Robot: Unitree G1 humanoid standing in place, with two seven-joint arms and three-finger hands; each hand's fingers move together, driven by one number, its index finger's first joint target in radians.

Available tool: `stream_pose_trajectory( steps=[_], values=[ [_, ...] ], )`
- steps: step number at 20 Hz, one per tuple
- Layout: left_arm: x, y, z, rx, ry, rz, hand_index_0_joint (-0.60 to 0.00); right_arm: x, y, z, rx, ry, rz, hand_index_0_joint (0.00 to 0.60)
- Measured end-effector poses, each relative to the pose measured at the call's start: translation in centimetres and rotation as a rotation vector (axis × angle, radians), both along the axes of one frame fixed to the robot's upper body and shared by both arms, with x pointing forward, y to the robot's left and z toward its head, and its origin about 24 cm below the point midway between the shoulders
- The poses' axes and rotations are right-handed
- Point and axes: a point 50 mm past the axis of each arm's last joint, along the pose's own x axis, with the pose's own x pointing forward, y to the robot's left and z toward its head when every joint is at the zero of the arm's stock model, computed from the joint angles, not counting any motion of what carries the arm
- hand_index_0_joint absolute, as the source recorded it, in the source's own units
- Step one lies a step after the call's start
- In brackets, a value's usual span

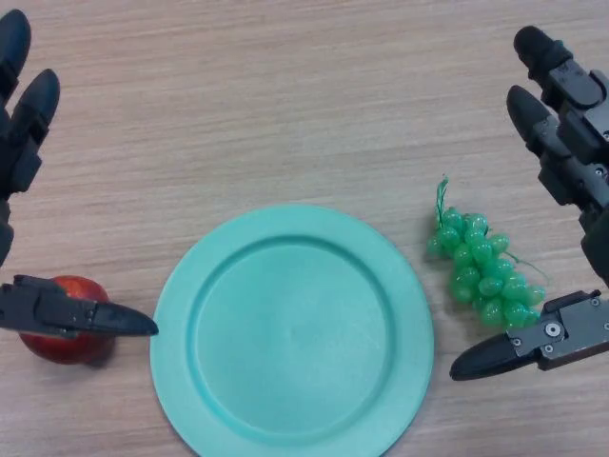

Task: Pick up the green grapes and place it on the plate

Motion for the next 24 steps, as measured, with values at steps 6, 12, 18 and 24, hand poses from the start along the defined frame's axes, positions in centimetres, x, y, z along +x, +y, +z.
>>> stream_pose_trajectory(
  steps=[6,12,18,24],
  values=[
    [0.3,-0.7,0.0,0.015,0.000,-0.022,0.000,0.0,-0.1,-0.1,-0.007,0.002,-0.011,0.000],
    [0.8,-0.4,-0.5,0.004,0.023,-0.013,0.000,1.8,-0.9,-1.9,-0.080,0.071,-0.101,0.000],
    [0.8,-0.3,-0.3,0.005,0.015,-0.009,0.000,5.3,-1.8,-6.6,-0.201,0.115,-0.154,0.000],
    [0.6,-0.5,0.0,-0.021,0.001,-0.035,0.000,8.0,-2.9,-10.9,-0.240,0.151,-0.183,0.000]
  ],
)
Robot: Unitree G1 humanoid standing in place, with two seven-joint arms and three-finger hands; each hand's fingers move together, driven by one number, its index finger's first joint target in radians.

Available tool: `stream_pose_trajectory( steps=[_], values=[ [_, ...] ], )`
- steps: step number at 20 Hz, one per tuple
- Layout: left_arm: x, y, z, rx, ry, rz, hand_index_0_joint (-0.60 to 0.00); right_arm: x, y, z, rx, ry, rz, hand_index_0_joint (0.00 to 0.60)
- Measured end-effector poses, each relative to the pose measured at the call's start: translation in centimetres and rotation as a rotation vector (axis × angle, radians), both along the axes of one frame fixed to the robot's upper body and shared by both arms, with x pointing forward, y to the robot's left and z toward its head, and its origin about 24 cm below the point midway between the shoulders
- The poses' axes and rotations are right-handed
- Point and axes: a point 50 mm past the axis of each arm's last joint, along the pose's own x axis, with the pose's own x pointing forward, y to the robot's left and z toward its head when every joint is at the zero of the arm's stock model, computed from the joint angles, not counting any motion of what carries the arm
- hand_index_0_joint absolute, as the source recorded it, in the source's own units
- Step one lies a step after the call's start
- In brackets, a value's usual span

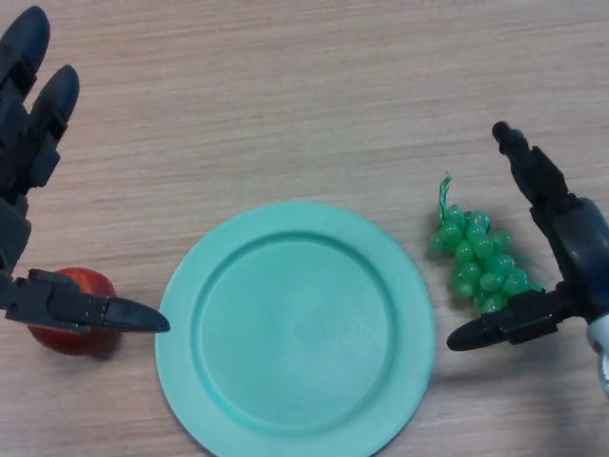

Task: Pick up the green grapes and place it on the plate

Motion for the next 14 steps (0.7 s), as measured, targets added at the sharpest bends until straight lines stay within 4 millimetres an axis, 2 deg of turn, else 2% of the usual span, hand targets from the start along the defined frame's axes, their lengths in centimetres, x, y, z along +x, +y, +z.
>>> stream_pose_trajectory(
  steps=[3,5,6,7,8,9,12,14],
  values=[
    [0.0,0.1,0.0,-0.001,0.002,0.003,0.000,0.8,-0.4,-0.8,-0.030,-0.010,-0.006,0.000],
    [-0.1,0.2,-0.2,-0.001,0.008,0.007,0.000,1.0,-0.5,-1.2,-0.055,-0.004,0.000,0.200],
    [-0.1,0.2,-0.2,-0.001,0.008,0.009,0.000,1.1,-0.6,-1.3,-0.062,-0.006,0.004,0.351],
    [-0.1,0.2,-0.2,-0.001,0.008,0.008,0.000,1.2,-0.8,-1.6,-0.100,-0.011,0.006,0.450],
    [-0.1,0.2,-0.2,-0.001,0.008,0.010,0.000,1.6,-1.0,-2.2,-0.190,-0.007,0.005,0.592],
    [-0.1,0.2,-0.2,-0.002,0.008,0.011,0.000,1.8,-1.2,-2.9,-0.257,-0.007,0.008,0.600],
    [-0.1,0.4,-0.2,-0.014,0.005,0.039,0.000,2.3,-1.4,-2.3,-0.437,-0.102,0.038,0.600],
    [-0.1,0.4,-0.2,-0.016,0.007,0.040,0.000,2.3,-1.4,-2.2,-0.468,-0.102,0.043,0.600]
  ],
)
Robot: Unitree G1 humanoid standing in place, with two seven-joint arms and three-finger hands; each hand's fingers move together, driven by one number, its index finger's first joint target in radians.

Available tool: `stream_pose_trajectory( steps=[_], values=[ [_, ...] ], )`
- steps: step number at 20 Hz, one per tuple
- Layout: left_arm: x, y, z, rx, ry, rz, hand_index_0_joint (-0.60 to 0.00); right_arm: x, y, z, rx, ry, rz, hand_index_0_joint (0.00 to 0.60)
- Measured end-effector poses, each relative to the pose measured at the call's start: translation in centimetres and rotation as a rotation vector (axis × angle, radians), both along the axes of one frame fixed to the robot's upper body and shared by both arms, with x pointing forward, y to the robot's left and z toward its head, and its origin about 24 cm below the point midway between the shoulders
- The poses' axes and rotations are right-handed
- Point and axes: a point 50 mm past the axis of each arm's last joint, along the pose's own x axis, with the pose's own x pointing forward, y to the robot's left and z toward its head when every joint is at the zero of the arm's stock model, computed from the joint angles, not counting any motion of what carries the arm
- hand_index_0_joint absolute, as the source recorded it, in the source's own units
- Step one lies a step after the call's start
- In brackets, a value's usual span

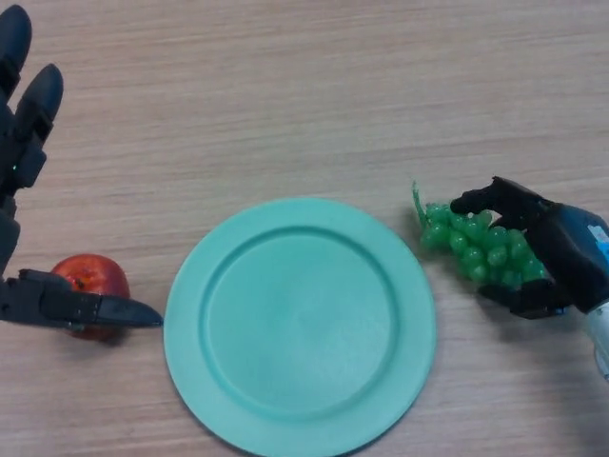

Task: Pick up the green grapes and place it on the plate

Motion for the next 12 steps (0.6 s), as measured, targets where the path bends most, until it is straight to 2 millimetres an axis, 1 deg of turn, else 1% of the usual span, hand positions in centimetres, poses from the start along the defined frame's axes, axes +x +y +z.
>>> stream_pose_trajectory(
  steps=[2,4,5,7,8,9,10,11,12],
  values=[
    [0.0,0.0,-0.1,-0.001,0.002,0.001,0.000,0.0,-0.1,0.2,-0.004,0.001,-0.014,0.600],
    [0.0,0.0,0.0,-0.002,0.002,0.002,0.000,0.1,-0.2,1.0,-0.022,0.021,-0.046,0.600],
    [0.0,0.0,-0.1,-0.002,0.002,0.002,0.000,0.1,-0.1,1.6,-0.029,0.024,-0.061,0.600],
    [-0.1,0.1,0.0,-0.002,0.001,0.008,0.000,0.1,0.7,4.0,-0.009,-0.004,-0.062,0.600],
    [-0.1,0.2,0.0,-0.003,-0.001,0.014,0.000,-0.1,1.7,5.8,0.058,-0.044,-0.037,0.600],
    [-0.1,0.4,0.1,-0.003,-0.007,0.026,0.000,-0.3,2.7,7.1,0.141,-0.034,-0.012,0.600],
    [-0.1,0.8,0.5,-0.006,-0.024,0.051,0.000,-0.6,4.1,8.8,0.281,-0.013,0.039,0.600],
    [0.1,1.0,0.6,-0.008,-0.028,0.072,0.000,-0.8,5.4,9.8,0.317,-0.002,0.066,0.600],
    [0.1,1.2,0.7,-0.013,-0.030,0.086,0.000,-1.3,7.3,10.9,0.321,-0.004,0.133,0.600]
  ],
)
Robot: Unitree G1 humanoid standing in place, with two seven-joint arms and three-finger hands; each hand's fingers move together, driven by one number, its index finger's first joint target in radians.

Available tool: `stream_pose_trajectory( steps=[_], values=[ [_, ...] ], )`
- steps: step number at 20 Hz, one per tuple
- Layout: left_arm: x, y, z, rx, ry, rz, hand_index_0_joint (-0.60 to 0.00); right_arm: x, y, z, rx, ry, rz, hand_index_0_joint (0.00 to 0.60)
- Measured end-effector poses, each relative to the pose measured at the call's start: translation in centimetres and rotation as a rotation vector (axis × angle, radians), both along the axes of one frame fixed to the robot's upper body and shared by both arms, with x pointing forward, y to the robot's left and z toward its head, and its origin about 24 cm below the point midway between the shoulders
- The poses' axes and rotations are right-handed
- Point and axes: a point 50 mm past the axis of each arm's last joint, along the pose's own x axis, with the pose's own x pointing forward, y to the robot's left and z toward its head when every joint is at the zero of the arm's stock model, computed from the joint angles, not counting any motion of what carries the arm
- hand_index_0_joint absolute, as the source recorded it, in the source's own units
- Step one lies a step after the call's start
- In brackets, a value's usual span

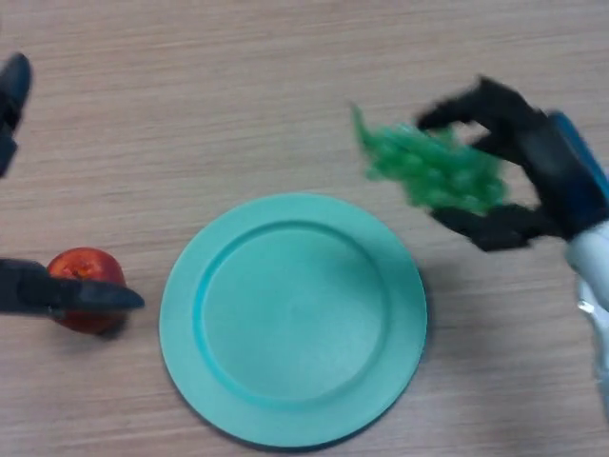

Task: Pick up the green grapes and place it on the plate

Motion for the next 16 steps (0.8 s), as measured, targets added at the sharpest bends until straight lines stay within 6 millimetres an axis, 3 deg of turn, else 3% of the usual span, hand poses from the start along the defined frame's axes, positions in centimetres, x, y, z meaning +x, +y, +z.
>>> stream_pose_trajectory(
  steps=[4,5,8,9,10,13,16],
  values=[
    [-0.1,0.4,0.1,-0.001,-0.005,0.021,0.000,-1.8,5.2,0.0,-0.026,0.103,0.151,0.600],
    [-0.2,0.5,0.1,-0.006,-0.007,0.026,0.000,-2.1,5.8,-0.3,-0.037,0.122,0.173,0.550],
    [-0.2,0.4,0.1,-0.021,-0.009,0.015,0.000,-2.3,6.1,-0.2,-0.044,0.117,0.187,0.150],
    [-0.2,0.5,0.1,-0.022,-0.007,0.016,0.000,-2.4,6.0,0.0,-0.043,0.104,0.180,0.049],
    [-0.3,0.5,-0.1,-0.023,0.001,0.018,0.000,-2.5,5.7,0.5,-0.041,0.077,0.166,0.000],
    [-0.6,0.4,0.1,-0.015,-0.007,0.017,0.000,-2.5,3.6,1.8,0.004,0.029,0.100,0.000],
    [-0.9,-0.1,0.4,-0.037,-0.028,-0.044,0.000,-3.7,-0.3,3.4,0.093,-0.031,0.006,0.000]
  ],
)
